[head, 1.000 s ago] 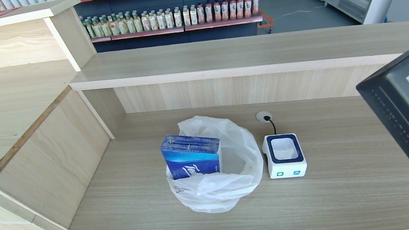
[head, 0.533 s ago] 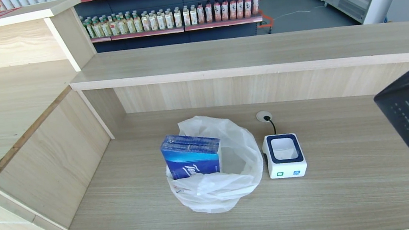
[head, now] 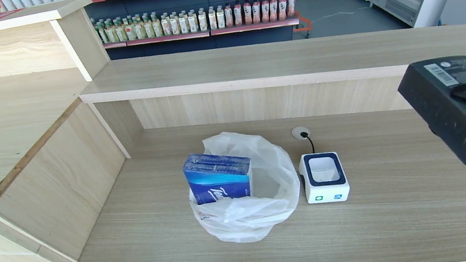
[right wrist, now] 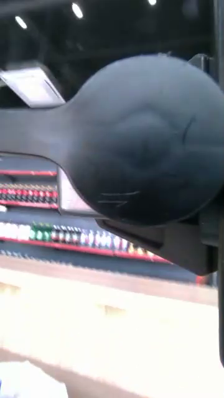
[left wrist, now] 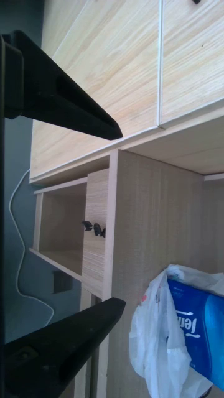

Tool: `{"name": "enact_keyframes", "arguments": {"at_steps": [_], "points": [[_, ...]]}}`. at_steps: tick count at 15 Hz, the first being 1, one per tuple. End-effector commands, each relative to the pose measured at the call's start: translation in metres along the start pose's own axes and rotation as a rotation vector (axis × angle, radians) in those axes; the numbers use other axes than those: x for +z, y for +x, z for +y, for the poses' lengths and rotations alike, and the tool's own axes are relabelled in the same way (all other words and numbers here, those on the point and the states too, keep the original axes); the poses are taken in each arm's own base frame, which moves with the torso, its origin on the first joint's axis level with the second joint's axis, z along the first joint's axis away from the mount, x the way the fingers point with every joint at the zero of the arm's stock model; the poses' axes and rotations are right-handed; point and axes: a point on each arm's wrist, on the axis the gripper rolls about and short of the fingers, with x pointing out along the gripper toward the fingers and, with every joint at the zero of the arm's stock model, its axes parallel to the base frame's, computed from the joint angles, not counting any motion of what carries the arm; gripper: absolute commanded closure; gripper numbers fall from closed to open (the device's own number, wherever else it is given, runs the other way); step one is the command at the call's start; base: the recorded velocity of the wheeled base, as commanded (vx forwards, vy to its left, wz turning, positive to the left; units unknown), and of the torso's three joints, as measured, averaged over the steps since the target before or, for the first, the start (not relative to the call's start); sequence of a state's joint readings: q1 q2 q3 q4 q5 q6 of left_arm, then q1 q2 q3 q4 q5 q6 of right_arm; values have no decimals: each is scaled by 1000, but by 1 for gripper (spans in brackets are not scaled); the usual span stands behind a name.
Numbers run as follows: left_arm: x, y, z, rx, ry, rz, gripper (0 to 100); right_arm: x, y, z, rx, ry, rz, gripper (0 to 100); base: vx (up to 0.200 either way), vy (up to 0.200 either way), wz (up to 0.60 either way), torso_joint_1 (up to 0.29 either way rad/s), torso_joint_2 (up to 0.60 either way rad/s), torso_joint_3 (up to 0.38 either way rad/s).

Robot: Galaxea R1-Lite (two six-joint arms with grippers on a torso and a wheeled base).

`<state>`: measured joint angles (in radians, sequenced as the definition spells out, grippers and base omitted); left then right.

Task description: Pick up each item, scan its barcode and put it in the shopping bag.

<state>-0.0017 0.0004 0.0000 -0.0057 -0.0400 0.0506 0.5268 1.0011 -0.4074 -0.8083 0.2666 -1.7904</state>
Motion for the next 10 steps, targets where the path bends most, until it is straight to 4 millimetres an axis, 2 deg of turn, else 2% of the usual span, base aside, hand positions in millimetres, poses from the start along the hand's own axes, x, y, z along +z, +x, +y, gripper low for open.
{"name": "enact_keyframes", "arguments": {"at_steps": [1,4,7,10], "points": [[0,0,0,2,0,-1,0,-3,7,8,109,209,93,100,0,0,0,0,0,0],[0,0,0,0,0,-1,0,-17,17,2,143,367,185,100,0,0,0,0,0,0],[0,0,0,0,0,-1,0,-26,27,-2,134,578,359,100,0,0,0,0,0,0],[0,0,0,0,0,-1,0,-36,52,-2,135,836,445,100,0,0,0,0,0,0]]}}
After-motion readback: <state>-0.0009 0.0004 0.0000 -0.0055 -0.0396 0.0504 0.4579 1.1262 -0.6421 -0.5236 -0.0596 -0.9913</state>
